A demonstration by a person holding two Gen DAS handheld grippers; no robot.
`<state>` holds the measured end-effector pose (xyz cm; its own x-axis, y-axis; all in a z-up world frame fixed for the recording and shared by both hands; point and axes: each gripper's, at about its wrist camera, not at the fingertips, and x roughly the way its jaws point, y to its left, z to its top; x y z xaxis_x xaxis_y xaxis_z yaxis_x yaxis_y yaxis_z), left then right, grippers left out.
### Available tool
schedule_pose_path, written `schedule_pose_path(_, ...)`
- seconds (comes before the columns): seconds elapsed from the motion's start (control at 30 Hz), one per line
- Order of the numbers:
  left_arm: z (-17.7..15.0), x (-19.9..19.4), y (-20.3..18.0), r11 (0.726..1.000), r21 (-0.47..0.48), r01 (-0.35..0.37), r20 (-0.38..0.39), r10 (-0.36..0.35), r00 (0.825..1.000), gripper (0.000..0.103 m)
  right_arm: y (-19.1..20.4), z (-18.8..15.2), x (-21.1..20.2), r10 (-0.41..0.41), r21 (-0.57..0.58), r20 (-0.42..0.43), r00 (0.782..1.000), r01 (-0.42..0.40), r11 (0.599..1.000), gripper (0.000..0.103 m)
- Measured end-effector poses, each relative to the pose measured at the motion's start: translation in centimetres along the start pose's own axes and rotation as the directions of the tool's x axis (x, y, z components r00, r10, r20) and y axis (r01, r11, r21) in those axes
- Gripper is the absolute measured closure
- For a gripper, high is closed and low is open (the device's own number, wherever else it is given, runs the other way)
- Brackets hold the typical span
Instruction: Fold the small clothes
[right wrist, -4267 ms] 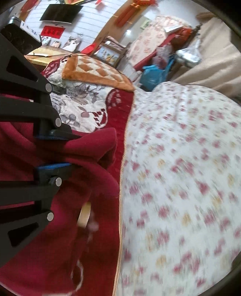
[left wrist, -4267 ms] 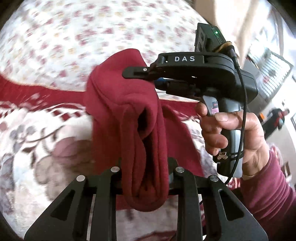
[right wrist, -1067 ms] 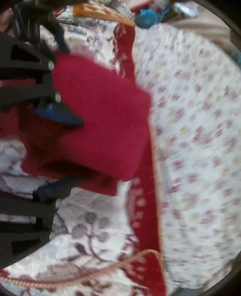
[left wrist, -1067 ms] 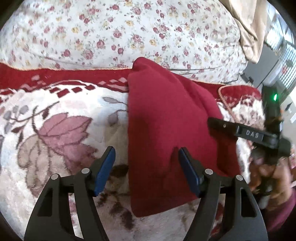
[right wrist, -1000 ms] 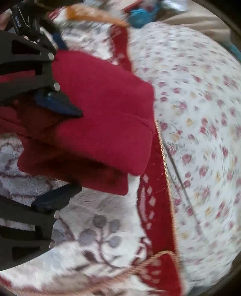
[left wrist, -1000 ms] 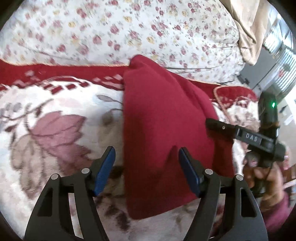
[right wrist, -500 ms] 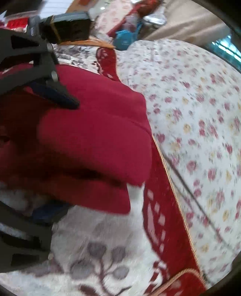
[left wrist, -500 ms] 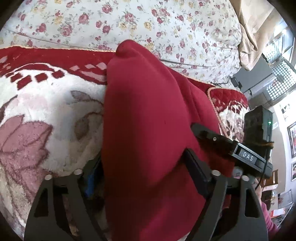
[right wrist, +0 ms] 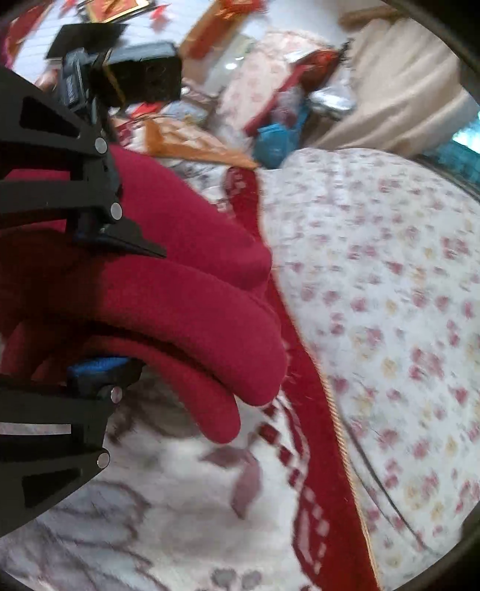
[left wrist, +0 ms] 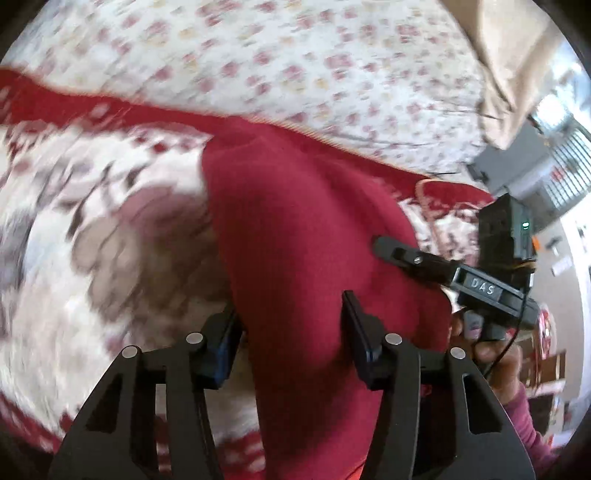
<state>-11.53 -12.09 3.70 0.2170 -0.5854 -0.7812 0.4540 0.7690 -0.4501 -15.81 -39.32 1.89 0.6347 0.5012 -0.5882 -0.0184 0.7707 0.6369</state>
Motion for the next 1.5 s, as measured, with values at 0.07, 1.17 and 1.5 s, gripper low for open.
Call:
schedule_pose_path(0.07, -1.1, 1.0, 0.8, 0.999, -0.005, -0.05, -0.033, 0.05, 0.998, 0.05, 0.3, -0.7, 1.1, -0.115, -0.022, -0.031, 0.993, 0.115, 0.993, 0.048)
schedule_pose_path(1.17, -2.4, 2.1, -1.9, 0.945, 0.135, -0.298, 0.189, 0.271, 0.944, 0.025, 7.2, -2.1, 0.9, -0.338, -0.275, 0.112, 0.935, 0.356, 0.893, 0.06)
schedule_pose_path(1.5, -2.4, 2.7, -2.3, 0.942, 0.143, -0.303, 0.182, 0.276, 0.944, 0.023, 3.7, -0.7, 3.8, -0.421, -0.258, 0.09, 0.903, 0.429, 0.866, 0.058)
